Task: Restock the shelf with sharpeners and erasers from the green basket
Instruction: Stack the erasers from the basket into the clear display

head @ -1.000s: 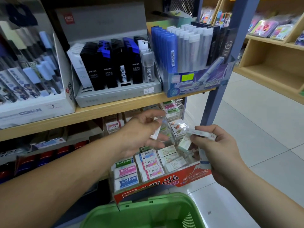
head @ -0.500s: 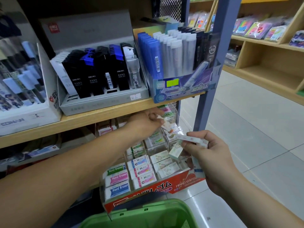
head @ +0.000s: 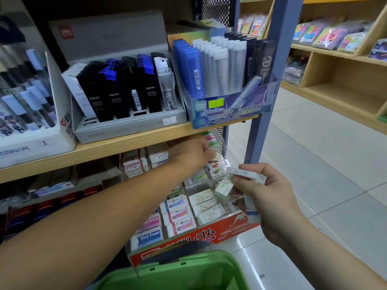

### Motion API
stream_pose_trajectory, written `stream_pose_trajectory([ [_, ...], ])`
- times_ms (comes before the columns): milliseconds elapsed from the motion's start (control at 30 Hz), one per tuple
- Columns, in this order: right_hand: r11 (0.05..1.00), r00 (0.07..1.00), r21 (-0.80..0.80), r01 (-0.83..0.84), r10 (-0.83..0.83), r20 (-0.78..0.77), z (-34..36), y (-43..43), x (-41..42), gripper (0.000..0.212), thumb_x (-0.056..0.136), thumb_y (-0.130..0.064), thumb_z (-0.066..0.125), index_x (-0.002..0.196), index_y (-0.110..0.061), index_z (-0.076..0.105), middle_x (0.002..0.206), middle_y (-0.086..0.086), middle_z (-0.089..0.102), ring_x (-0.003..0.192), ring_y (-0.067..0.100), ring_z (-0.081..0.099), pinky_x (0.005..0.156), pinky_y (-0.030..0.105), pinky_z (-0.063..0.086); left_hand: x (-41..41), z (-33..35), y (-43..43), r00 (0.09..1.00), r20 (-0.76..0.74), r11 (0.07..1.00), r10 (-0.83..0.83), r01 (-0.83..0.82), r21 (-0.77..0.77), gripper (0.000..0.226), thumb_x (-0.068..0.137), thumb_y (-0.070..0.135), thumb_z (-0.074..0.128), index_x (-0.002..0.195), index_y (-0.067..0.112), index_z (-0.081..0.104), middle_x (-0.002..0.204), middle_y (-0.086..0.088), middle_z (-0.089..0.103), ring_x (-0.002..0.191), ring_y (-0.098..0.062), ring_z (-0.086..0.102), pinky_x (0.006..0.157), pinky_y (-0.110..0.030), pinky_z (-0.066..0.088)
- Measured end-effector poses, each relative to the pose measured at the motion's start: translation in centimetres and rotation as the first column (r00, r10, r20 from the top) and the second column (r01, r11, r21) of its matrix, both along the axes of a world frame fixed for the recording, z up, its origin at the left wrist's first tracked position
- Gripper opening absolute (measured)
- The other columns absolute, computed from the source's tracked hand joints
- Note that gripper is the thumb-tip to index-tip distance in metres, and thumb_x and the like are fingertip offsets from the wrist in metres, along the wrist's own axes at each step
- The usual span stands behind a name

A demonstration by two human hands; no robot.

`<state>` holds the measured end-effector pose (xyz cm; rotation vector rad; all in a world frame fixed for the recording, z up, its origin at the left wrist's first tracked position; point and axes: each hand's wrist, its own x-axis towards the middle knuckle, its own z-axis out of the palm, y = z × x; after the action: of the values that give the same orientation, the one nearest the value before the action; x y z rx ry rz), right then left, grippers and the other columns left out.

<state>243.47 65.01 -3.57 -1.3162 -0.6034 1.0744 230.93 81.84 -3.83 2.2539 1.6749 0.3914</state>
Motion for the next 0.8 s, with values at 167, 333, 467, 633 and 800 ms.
stream_pose_trajectory([
  [167,1.0,1.0,0.0,-0.002,0.002,0.005,0.1,0.0,0.0,0.013,0.09,-0.002,0.075,0.102,-0.007,0.071,0.084,0.011,0.079,0.073,0.035,0.077,0.058,0.043,0.065,0.7,0.0,-0.1,0.992,-0.114,0.996,-0.054,0.062,0.062,0.029,0.088,0.057,0.071,0.093,0.029,0.074,0.086,0.011,0.072,0.085,-0.012,0.067,0.068,-0.024,0.048],
  [333,1.0,1.0,0.006,0.0,0.0,0.027,0.2,-0.2,0.2,0.016,0.09,-0.001,0.075,0.105,-0.004,0.071,0.085,0.013,0.079,0.074,0.037,0.077,0.059,0.045,0.065,1.0,0.4,-0.8,0.977,-0.197,0.993,-0.081,0.096,0.067,0.025,0.086,0.057,0.073,0.089,0.032,0.078,0.086,0.013,0.069,0.083,-0.012,0.065,0.066,-0.023,0.048],
  [467,0.999,0.997,0.032,-0.037,0.034,0.069,0.3,-0.2,0.5,0.012,0.092,0.0,0.073,0.102,-0.006,0.071,0.085,0.007,0.079,0.067,0.026,0.077,0.049,0.032,0.059,-0.1,1.2,-2.4,0.981,0.09,0.981,-0.171,0.161,0.105,0.016,0.095,0.041,0.068,0.094,0.028,0.077,0.091,0.009,0.071,0.081,-0.01,0.064,0.07,-0.029,0.052],
  [633,0.996,0.985,0.056,-0.076,0.066,0.158,-0.1,-0.1,0.0,0.017,0.088,0.002,0.077,0.098,-0.01,0.072,0.086,0.008,0.079,0.074,0.029,0.078,0.056,0.037,0.063,-2.1,2.9,-7.1,0.814,0.544,0.873,-0.202,0.401,-0.275,0.03,0.099,0.039,0.066,0.1,0.013,0.081,0.062,0.008,0.065,0.056,0.0,0.055,0.056,-0.018,0.048],
  [800,0.988,0.969,0.071,-0.134,0.116,0.216,0.0,0.2,-0.7,0.038,0.084,0.006,0.079,0.107,-0.024,0.071,0.093,0.002,0.08,0.082,0.027,0.079,0.066,0.041,0.066,-4.4,2.4,-7.2,0.734,0.676,0.835,-0.07,0.414,-0.363,0.022,0.095,0.025,0.073,0.111,0.011,0.079,0.066,0.012,0.069,0.054,0.004,0.058,0.052,-0.012,0.044],
])
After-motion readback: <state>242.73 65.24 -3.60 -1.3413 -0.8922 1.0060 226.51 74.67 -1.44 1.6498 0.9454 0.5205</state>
